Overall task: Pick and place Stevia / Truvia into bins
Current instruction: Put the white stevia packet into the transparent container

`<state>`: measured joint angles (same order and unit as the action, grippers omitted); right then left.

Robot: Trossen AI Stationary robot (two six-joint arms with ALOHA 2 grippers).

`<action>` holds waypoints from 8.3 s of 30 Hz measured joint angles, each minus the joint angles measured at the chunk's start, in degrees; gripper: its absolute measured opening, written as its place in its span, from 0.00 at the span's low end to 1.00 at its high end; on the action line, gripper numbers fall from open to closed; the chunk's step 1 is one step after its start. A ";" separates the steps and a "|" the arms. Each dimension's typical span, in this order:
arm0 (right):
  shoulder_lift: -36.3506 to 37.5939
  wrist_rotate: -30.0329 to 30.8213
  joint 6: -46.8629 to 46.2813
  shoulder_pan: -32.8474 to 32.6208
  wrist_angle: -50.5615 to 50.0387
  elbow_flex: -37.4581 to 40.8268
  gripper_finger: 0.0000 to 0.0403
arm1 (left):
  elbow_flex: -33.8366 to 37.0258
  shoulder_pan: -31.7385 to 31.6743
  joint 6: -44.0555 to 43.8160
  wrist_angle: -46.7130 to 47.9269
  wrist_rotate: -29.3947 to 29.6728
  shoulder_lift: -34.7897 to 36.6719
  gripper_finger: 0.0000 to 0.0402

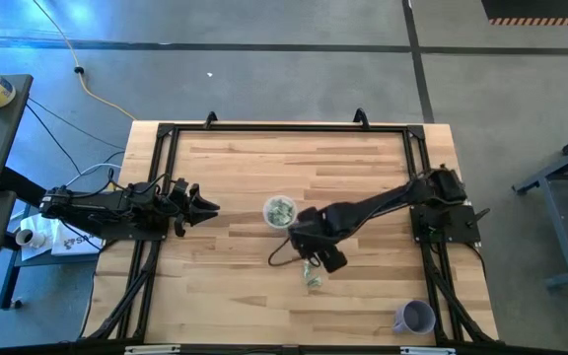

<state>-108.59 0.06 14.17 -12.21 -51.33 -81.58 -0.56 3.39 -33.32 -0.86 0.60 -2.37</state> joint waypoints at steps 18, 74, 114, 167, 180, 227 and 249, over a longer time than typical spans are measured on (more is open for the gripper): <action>-3.11 -6.37 11.57 3.74 7.01 7.07 0.62 | 0.00 0.00 0.00 0.00 0.00 0.00 0.39; 4.13 -9.48 -4.95 3.35 14.82 12.46 0.01 | 0.00 0.00 -0.01 -0.02 0.01 -0.01 0.39; 1.47 -0.71 2.36 6.64 -1.57 -3.89 0.54 | 0.00 -0.01 0.00 -0.01 0.00 0.00 0.39; -0.82 -3.47 -0.53 4.21 23.38 1.65 0.01 | 0.00 0.01 0.00 -0.01 -0.02 -0.01 0.39; -6.66 -0.33 -3.74 16.05 15.53 -8.50 0.06 | 0.00 0.00 0.00 -0.01 -0.01 0.00 0.39; 1.68 2.90 -20.67 -12.90 35.65 16.36 0.58 | 0.00 0.01 -0.01 -0.02 -0.02 0.00 0.39; 2.05 3.07 -24.52 -14.15 44.57 28.36 0.33 | 0.00 -0.01 0.00 -0.02 -0.01 -0.01 0.39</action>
<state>-106.54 3.13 -10.35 -26.36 -6.76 -53.22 -0.56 3.39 -33.32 -0.89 0.59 -2.38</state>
